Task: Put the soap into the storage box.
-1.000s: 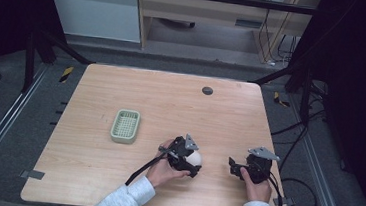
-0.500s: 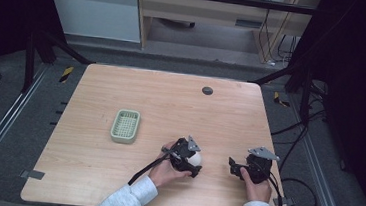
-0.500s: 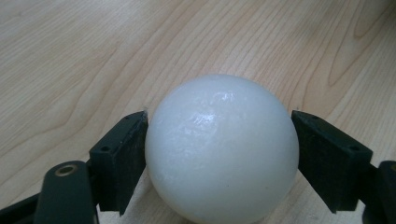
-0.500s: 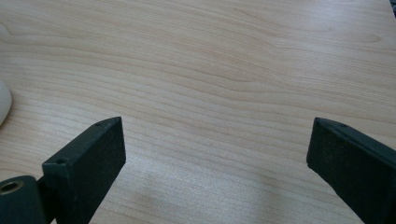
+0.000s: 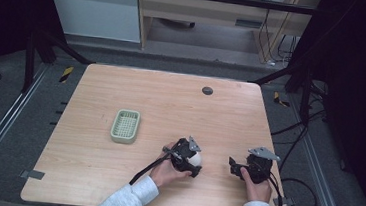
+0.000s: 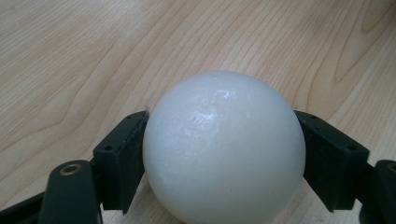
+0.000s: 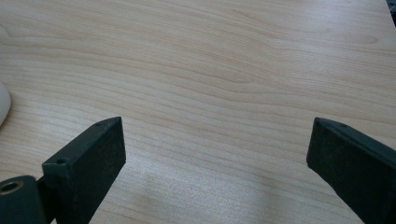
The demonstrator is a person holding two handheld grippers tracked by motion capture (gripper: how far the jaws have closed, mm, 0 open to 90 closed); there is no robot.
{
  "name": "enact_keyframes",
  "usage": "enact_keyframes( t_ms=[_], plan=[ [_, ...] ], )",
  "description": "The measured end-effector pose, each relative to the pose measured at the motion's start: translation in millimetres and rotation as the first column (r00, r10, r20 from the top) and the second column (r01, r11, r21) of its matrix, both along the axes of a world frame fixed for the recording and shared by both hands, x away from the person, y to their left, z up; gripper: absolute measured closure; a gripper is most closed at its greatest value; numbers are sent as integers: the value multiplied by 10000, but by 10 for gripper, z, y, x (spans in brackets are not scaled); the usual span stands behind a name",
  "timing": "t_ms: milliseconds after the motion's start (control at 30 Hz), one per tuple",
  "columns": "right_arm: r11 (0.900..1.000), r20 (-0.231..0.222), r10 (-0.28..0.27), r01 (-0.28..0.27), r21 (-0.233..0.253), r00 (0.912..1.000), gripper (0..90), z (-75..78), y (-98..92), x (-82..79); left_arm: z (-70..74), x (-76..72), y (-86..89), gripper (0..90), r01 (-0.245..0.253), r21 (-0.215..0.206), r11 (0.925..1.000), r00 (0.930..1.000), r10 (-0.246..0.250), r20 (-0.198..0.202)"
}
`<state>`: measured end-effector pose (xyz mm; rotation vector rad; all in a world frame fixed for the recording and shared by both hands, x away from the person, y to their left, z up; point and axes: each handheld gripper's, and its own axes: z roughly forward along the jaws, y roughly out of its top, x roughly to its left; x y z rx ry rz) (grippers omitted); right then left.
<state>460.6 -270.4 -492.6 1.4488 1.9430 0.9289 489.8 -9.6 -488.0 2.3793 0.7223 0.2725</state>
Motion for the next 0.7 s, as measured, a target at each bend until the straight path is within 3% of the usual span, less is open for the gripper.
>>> enact_keyframes(
  t_ms=[333,700],
  plan=[
    [10000,0,27,-27,22,10000,49,1,2,-1,27,-4,14,229,13,205,9998,9999,-16,120],
    [10000,26,71,-71,41,10000,49,0,4,-3,191,-44,139,228,-24,-319,9995,9997,32,247]
  ],
)
